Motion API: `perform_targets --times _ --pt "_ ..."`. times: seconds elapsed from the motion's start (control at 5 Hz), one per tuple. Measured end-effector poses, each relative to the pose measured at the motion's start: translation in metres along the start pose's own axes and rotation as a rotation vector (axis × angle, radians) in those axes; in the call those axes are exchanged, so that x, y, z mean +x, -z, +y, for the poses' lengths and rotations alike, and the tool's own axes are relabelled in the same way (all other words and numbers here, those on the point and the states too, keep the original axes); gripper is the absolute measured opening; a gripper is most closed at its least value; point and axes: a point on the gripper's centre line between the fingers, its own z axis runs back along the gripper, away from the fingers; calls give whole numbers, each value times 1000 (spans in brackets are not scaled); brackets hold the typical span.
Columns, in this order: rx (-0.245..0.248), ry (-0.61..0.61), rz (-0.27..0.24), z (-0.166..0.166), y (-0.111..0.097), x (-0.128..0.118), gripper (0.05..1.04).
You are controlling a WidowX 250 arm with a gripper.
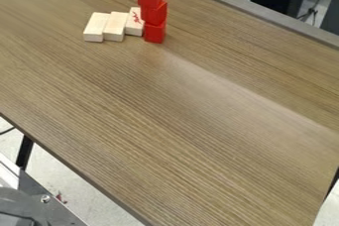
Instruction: Place the white arc at the centre of the table.
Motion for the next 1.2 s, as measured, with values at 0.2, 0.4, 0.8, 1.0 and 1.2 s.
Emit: perform_targets --times 0.2,0.4,0.8,1.0,1.2 --pt "66 -10 48 -25 7 7 509" --pt "107 1 131 -56 41 4 509" --pt "113 39 141 -78 100 -16 509" --pt "64 42 145 -80 112 -21 509" --pt "37 50 134 -80 115 -22 508"
